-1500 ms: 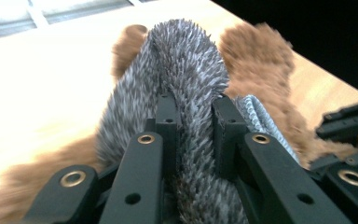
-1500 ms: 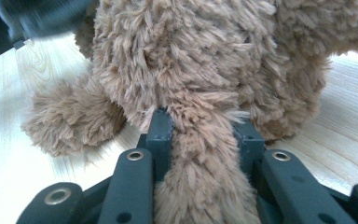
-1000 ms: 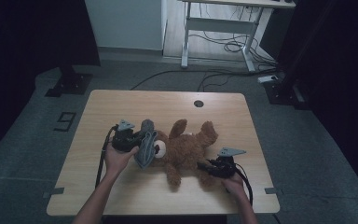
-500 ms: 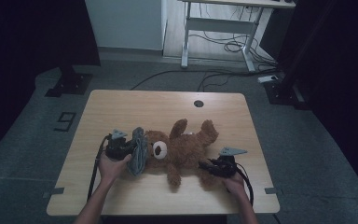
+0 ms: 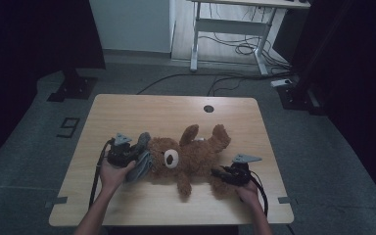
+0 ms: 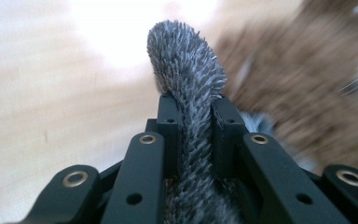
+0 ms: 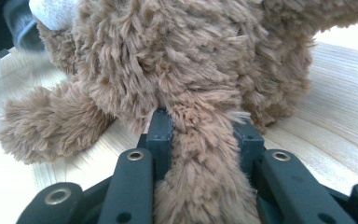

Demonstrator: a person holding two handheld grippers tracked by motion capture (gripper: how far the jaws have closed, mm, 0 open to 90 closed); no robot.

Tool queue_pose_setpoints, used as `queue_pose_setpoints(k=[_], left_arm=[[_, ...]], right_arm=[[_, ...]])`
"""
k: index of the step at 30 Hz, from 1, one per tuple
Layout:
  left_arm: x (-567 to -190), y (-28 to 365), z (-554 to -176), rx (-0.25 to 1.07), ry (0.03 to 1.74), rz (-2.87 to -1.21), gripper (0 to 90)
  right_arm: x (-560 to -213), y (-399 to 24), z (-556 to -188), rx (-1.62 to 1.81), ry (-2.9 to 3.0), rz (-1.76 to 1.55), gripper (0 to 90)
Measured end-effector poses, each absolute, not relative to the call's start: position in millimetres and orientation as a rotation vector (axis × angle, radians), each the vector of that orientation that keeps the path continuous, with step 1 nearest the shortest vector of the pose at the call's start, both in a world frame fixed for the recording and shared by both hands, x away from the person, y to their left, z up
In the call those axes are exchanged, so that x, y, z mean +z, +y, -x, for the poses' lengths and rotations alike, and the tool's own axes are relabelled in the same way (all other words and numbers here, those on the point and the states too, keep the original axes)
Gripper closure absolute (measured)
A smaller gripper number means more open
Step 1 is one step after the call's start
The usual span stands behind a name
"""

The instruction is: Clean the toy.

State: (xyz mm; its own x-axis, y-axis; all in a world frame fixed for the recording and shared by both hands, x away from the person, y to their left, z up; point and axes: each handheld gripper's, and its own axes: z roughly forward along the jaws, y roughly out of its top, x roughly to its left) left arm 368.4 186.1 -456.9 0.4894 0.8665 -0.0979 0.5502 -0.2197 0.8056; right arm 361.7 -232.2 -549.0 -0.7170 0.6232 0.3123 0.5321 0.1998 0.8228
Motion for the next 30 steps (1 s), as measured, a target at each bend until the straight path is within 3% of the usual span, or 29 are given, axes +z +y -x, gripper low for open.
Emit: queue_pose_setpoints(k=[9,17,21,30], left_arm=[[-416,117,-379,0.422,0.996,-1.940,75.7],[-427,53,-391,0.390,0.935,-2.058,75.5],[-443,59,-394,0.399,0.974,-2.088,75.5],[-446,114,-391,0.408,1.061,-2.000,75.5]], right_arm=[[-549,-232,-362,1.557,2.358,-1.139,67.2],[-549,-236,-360,1.551,2.343,-1.143,67.2],[-549,-236,-360,1.553,2.346,-1.141,67.2],[-550,-236,-360,1.556,2.352,-1.142,67.2]])
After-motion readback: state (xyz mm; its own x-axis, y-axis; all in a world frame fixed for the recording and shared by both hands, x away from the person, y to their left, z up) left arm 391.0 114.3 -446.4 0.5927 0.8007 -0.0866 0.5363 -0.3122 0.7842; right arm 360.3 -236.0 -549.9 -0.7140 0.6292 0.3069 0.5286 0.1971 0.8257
